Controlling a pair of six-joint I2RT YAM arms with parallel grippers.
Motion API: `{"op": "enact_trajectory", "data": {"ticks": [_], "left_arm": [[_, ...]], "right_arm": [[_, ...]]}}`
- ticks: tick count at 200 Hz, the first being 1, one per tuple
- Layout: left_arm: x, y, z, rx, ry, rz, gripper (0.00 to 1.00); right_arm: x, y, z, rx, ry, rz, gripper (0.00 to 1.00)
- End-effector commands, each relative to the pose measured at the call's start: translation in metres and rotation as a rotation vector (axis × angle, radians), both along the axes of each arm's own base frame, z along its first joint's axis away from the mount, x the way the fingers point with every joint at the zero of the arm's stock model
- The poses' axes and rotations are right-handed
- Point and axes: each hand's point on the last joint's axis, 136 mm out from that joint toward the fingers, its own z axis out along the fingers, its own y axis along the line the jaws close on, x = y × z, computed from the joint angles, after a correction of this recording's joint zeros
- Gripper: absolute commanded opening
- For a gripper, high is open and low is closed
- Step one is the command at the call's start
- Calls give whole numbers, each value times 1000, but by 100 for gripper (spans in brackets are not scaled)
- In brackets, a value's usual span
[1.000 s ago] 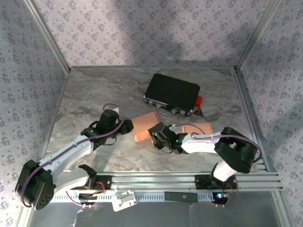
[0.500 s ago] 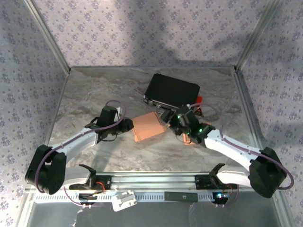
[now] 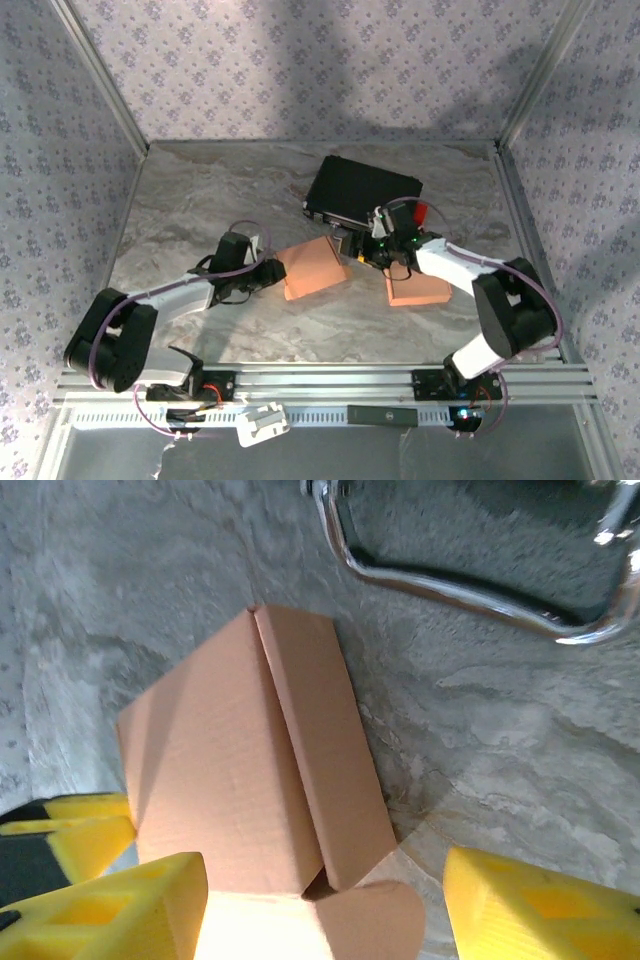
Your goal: Fold the paper box
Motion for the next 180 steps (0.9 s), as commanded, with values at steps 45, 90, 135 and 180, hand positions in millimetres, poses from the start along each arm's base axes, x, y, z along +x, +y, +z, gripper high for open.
{"op": "enact_trajectory", "data": {"ticks": [45,90,135,180], "left_arm": [[-2,3,-8,33,-23,-5,31],[-5,8,-19,53,-15,6,25],[-8,17,-29,87,-11,27,19],[-13,30,-35,122,-8,51,15]], "right_arm": [[11,23,-16,49,-21,140,65],[2,31,-27,93,2,190,66],[-6,40,-20,169,-20,239,67],[-10,36,-25,180,-12,237,68]]}}
